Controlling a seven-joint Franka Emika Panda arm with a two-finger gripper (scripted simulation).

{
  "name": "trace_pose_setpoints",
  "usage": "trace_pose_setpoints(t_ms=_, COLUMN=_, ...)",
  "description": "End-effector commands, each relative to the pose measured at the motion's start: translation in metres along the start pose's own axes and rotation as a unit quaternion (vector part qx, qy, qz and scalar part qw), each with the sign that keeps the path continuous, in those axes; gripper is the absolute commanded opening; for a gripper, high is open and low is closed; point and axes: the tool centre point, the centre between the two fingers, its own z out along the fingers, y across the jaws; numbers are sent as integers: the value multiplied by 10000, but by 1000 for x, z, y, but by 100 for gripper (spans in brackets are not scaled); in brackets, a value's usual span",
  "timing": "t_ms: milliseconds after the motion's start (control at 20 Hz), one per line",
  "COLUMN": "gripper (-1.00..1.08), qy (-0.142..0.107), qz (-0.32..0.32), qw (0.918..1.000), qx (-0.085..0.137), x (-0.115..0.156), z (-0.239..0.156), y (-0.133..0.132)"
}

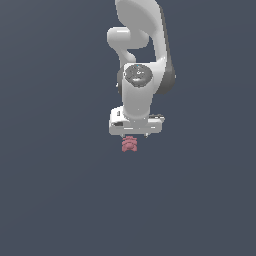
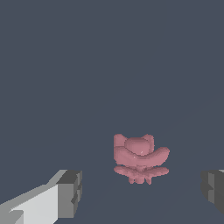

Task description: Pick up the object and move it to a goal position.

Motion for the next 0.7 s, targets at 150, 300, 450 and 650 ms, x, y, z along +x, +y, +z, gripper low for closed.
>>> trace_pose_setpoints(t_ms=150, gripper=100, qy=31, qz=-36, qw=10000, qx=-5, x=2, z=-2, y=-1)
trace_pose_setpoints(t_ms=300, gripper=100, qy=119, qz=-134, qw=9998, qx=-17, x=7, z=-9, y=-5)
trace_pose_setpoints(t_ms=450, gripper=100, qy=183, qz=-204, qw=9996, qx=-27, x=11, z=-13, y=-7)
trace_pose_setpoints(t_ms=650, gripper=100, qy=179, qz=-204, qw=9996, qx=-27, x=10, z=-13, y=-7)
